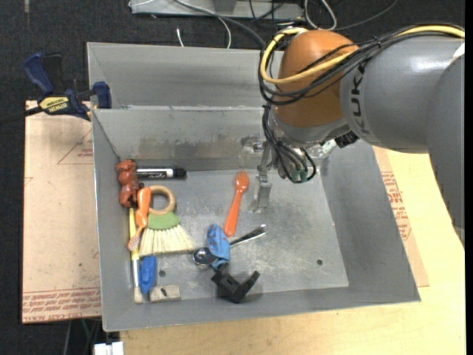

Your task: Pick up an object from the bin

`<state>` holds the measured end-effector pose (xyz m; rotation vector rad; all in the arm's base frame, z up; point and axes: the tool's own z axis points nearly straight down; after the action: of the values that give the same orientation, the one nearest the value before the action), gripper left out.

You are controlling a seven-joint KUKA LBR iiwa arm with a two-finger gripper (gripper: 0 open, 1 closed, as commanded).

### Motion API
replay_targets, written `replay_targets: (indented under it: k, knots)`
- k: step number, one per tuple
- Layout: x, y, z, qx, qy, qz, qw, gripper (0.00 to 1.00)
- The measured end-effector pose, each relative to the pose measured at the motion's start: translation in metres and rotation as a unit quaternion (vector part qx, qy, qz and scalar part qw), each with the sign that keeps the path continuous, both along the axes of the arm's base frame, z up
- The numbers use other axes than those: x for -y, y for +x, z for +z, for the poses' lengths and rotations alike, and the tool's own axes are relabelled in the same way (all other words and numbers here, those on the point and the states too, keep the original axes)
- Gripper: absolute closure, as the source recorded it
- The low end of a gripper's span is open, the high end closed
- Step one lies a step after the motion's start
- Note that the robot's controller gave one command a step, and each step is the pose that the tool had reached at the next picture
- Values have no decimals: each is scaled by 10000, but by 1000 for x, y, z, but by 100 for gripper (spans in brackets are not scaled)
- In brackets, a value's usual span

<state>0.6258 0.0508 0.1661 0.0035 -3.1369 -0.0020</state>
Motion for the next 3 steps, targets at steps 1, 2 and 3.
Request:
replay_targets:
  k: [1,2,3]
  knots:
    - [0,2,3,32,0,-5,10000,0]
    - [-2,4,-69,58,3,2362,9717,0]
    - [-10,-4,-41,53,5,3275,9448,0]
